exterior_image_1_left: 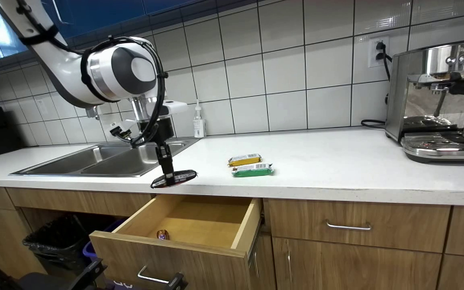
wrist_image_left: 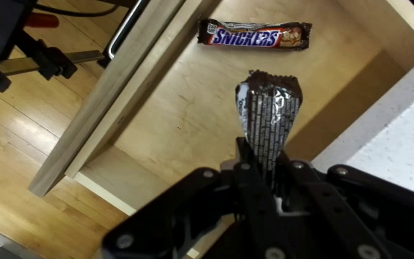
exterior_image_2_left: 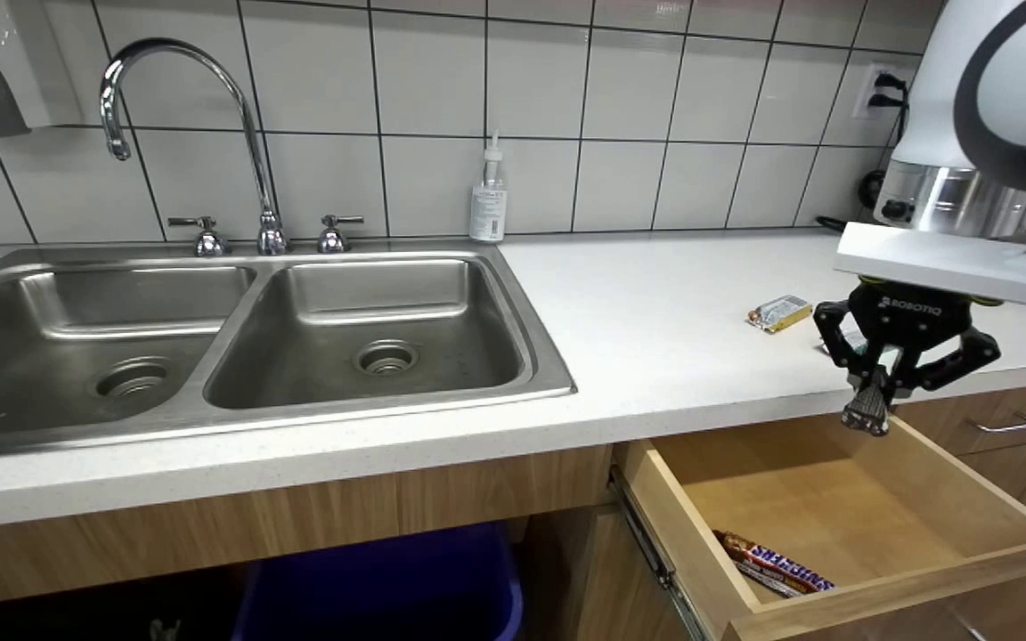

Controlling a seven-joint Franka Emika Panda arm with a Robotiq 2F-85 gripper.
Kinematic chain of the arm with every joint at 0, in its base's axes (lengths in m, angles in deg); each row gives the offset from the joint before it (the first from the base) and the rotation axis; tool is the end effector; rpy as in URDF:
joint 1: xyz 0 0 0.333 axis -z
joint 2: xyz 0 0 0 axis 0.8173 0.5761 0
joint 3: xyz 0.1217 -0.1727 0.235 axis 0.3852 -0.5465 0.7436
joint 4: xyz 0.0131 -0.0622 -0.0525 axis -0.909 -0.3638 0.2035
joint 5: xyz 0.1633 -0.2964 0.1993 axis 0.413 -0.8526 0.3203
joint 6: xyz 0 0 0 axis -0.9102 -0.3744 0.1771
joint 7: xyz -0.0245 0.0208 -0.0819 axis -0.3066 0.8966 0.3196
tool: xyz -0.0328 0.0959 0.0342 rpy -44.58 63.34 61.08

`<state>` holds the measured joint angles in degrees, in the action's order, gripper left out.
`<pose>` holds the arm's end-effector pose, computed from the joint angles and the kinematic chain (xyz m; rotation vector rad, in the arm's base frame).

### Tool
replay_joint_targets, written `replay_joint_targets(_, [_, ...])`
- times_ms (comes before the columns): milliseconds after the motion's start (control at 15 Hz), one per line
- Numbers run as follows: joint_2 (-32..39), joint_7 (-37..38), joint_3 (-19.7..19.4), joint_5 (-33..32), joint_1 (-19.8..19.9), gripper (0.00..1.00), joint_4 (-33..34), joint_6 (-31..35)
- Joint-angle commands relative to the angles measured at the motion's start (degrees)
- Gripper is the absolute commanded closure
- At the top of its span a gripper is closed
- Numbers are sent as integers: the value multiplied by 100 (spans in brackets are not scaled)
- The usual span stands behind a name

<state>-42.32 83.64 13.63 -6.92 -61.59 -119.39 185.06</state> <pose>0.4303 0.0216 0.2509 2.8331 -1.2106 -0.0181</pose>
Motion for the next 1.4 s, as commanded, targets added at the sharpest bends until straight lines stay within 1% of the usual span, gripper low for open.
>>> replay_joint_targets(0, [-281, 164, 203, -307, 253, 96, -444, 190])
replay_joint_targets(200, [-160, 257, 229, -483, 321, 96, -540, 299])
replay_joint_targets(533, [236, 348, 204, -647, 359, 96, -405, 339])
replay_joint_targets(800, [603, 450, 143, -713, 292, 96, -229, 397])
replay_joint_targets(1333, [1324, 483, 20, -621, 85, 96, 332, 357])
